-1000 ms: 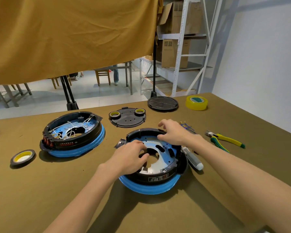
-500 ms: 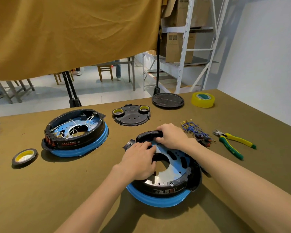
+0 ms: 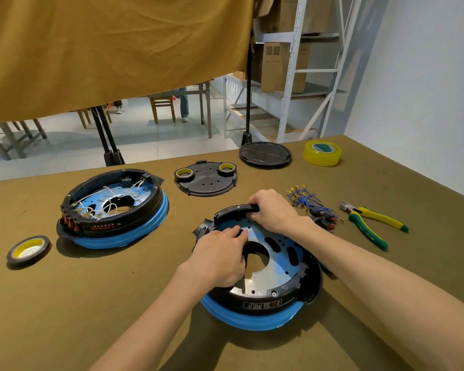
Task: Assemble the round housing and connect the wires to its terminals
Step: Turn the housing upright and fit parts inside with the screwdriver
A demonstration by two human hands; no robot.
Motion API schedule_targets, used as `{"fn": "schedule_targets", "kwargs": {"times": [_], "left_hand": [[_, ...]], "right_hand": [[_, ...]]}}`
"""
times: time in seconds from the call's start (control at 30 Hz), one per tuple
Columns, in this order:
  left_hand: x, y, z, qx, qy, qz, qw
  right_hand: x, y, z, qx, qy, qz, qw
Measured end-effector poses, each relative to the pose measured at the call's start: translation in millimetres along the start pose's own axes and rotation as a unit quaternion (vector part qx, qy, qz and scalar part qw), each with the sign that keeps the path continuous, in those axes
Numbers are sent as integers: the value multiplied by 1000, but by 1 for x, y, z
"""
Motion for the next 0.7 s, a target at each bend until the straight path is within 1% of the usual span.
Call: {"fn": "schedule_targets", "kwargs": {"times": [0.07,0.2,0.27,0.33,0.4,0.43,0.5,0.57,0.63,0.67,0.7], "left_hand": [[1,-1,-1,3,-1,-1,1000],[2,1,0,12,-3,-5,1000],[2,1,-1,15,-3,-9,1000],[2,0,-2,16,-2,-13,1000],[0,-2,-3,19,-15,-19,1000],[-1,-3,-3,24,-25,-21,999],[-4,-7,-3,43,-41,-24,998],[-10,-13,-2,65,-37,-26,997],[-18,-13,-6,51,-9,-31,998],[-22,-11,-9,27,0,-22,999],[-27,-7,-13,-1,1,7,1000]], "right_hand": [[-2,3,-5,25,40,21,999],[0,4,-9,24,69,42,996],[2,2,-12,47,86,46,994],[2,-3,-21,62,130,62,988],[-2,-12,-31,56,157,85,982],[-5,-18,-35,56,133,99,985],[-15,-35,-40,72,43,145,986],[-23,-49,-42,90,12,181,979],[-24,-56,-42,88,15,153,984],[-21,-56,-42,81,18,127,988],[-16,-55,-42,78,27,98,992]]}}
Point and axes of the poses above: each hand's wrist, its own y-axis towards the middle knuckle, its own z-axis out of the palm, x = y × z, the point moved 1 cm from there along y, towards the middle knuckle, and after that the axes turned 13 degrees about y, right-handed, at the moved point
